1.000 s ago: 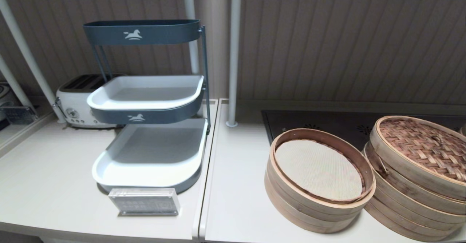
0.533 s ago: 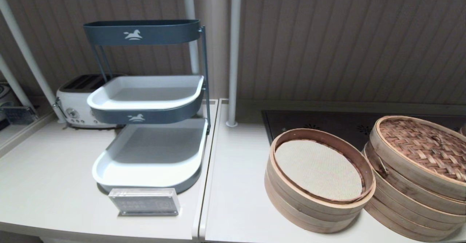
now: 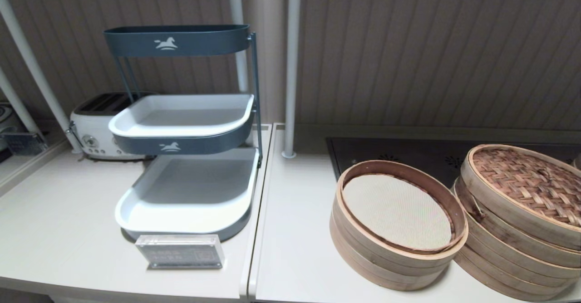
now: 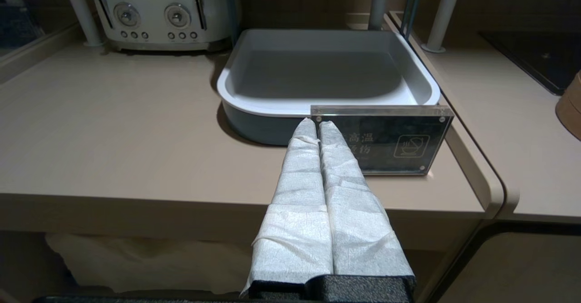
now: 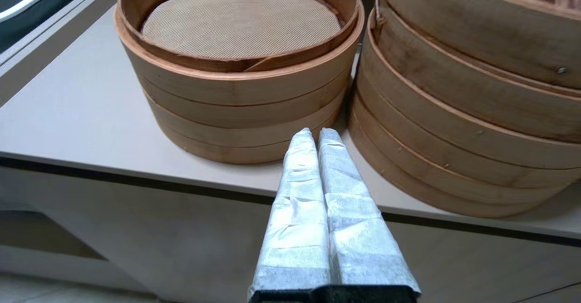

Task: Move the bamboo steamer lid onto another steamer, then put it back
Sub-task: Pick up the steamer

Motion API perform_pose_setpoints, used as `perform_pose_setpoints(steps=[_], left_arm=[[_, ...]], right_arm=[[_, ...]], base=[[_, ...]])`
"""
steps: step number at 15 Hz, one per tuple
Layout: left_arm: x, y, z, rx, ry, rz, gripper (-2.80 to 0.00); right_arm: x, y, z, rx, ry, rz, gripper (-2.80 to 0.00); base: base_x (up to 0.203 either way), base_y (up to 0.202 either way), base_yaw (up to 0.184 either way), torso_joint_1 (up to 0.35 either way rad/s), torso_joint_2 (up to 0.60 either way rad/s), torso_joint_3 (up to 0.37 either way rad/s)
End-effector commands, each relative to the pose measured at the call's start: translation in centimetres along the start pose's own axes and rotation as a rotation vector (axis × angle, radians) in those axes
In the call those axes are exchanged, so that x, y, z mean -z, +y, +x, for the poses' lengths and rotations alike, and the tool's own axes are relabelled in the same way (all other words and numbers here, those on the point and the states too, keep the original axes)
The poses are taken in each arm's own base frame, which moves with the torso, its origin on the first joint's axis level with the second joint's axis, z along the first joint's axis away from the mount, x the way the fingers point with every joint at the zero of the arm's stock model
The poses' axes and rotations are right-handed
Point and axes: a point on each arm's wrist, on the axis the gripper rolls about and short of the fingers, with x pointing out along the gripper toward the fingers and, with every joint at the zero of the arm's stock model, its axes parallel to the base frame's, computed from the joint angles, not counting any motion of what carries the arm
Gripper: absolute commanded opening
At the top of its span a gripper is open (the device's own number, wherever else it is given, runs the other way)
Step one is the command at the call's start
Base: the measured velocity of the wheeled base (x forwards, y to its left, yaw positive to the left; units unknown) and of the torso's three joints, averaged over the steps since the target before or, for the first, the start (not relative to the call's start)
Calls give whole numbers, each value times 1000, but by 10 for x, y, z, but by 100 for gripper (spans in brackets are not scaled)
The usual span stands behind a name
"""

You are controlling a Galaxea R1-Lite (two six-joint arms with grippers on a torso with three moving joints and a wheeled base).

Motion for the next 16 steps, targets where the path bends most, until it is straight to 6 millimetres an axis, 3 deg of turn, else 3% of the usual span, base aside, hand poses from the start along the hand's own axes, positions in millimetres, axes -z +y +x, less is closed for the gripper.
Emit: perform_pose_setpoints(steps=[1, 9, 12, 16], left_arm=[[8, 0, 2, 1, 25, -1, -280], [8, 0, 2, 2, 25, -1, -280], [8, 0, 2, 0, 25, -2, -280], [8, 0, 2, 2, 25, -2, -280]], right_arm=[[3, 1, -2, 6, -24, -15, -280], [3, 0, -3, -102, -15, -111, -280], [7, -4, -3, 81, 10, -108, -280], [18, -4, -3, 124, 110, -109, -280]], base=[[0, 0, 0, 0, 0, 0], [0, 0, 0, 0, 0, 0], [0, 0, 0, 0, 0, 0], [0, 0, 0, 0, 0, 0]])
